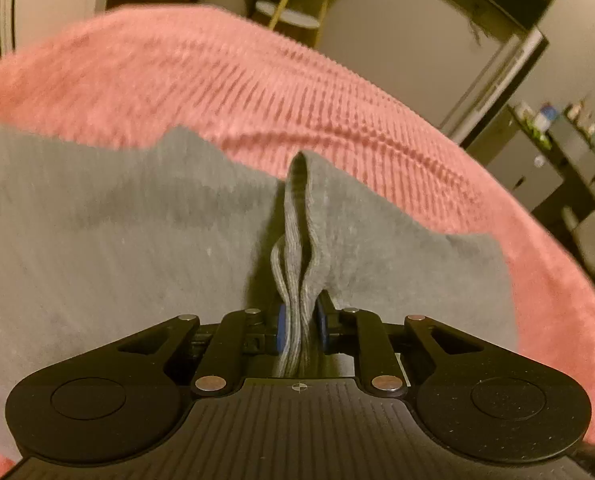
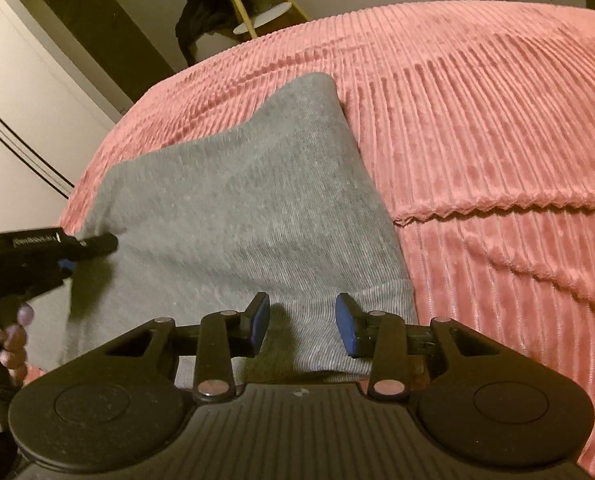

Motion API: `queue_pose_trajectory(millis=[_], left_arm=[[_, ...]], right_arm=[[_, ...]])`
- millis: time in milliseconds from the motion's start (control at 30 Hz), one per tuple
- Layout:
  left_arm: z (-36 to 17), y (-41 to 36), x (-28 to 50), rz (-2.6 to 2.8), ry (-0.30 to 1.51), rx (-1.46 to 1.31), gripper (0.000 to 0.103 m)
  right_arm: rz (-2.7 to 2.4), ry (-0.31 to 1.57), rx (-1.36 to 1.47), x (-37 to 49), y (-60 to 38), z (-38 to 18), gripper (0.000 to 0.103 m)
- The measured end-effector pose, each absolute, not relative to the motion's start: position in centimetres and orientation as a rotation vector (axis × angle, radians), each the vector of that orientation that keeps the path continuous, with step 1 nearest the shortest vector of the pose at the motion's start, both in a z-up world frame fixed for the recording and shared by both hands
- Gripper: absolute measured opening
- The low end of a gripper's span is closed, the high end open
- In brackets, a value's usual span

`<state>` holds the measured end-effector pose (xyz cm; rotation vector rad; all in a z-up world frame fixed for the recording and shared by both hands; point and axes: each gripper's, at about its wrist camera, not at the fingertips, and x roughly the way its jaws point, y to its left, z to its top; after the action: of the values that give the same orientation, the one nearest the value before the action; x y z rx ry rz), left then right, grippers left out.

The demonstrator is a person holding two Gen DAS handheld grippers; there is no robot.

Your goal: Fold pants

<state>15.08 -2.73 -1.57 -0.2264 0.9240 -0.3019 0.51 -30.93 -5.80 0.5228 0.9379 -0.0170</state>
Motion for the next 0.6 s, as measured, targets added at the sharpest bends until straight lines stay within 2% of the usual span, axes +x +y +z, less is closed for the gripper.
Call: queue_pose_trajectory(millis=[67, 100, 167, 233, 267, 600], left_arm=[[-2.9, -3.8, 15.3, -0.27, 0.943, -0.135, 0.02], [-3.8, -4.1, 15.4, -0.252, 0.96, -0.099, 0.026], [-4.4, -4.6, 14.5, -0.243, 0.915, -0.044, 0.03], [-3.9, -5.0, 13.4, -0.229, 0.892, 0.028, 0.045], [-3.7, -5.1, 13.0, -0.219, 0.893, 0.056, 0.048], [-4.1, -2.2, 9.9, -0.251, 0.929, -0.069, 0.055]], right_arm=[[-0.016, 0.952, 0.508, 0.8, -30.8, -5.8, 0.037], [-0.017, 0.959, 0.498, 0.9, -30.6, -5.8, 0.037], [-0.017, 0.967, 0.478, 1.1, -30.4, -5.7, 0.037], [-0.015, 0.967, 0.473, 1.0, -30.3, -5.7, 0.038], [-0.015, 0.967, 0.476, 1.1, -30.4, -5.7, 0.038], [-0.022, 0.984, 0.403, 1.6, -29.4, -5.4, 0.041]])
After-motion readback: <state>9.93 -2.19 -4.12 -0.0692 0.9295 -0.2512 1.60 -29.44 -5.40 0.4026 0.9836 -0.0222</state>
